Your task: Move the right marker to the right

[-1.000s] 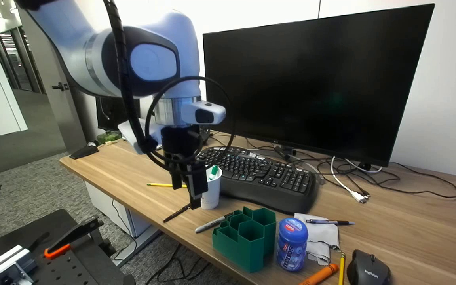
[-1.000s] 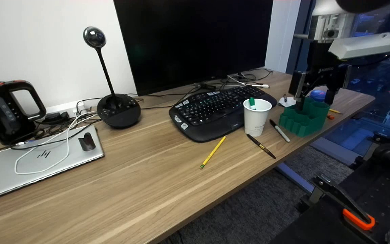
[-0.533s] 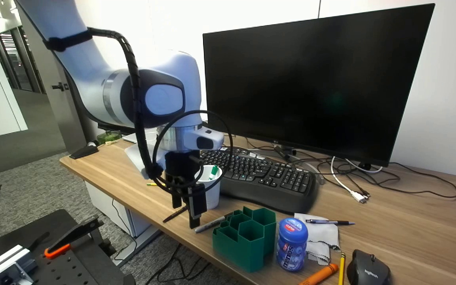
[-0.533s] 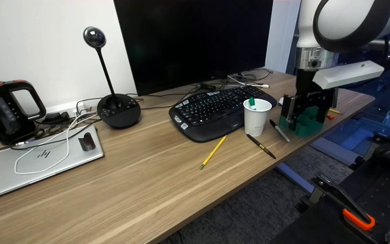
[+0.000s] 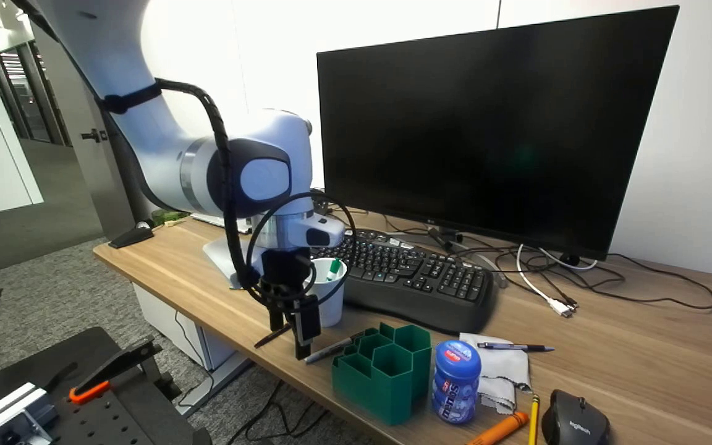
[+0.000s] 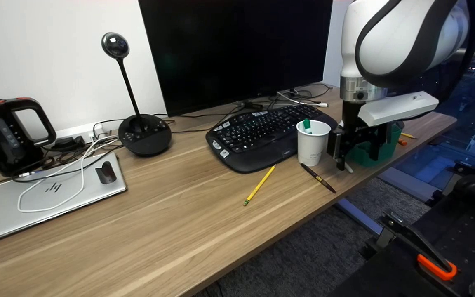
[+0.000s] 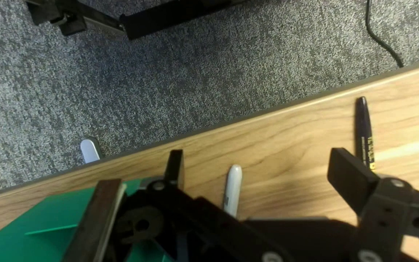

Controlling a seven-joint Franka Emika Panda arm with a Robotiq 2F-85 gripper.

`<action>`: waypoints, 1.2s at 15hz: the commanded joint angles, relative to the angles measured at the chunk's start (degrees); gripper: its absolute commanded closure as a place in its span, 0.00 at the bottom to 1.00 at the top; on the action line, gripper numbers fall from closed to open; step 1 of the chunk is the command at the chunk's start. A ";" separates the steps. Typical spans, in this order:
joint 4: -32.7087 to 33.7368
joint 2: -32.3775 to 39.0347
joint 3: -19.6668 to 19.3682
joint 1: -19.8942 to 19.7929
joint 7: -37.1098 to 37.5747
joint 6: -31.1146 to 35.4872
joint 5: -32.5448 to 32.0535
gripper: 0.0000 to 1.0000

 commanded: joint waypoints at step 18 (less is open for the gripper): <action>16.73 14.41 -7.21 6.75 11.63 -4.94 1.00 0.51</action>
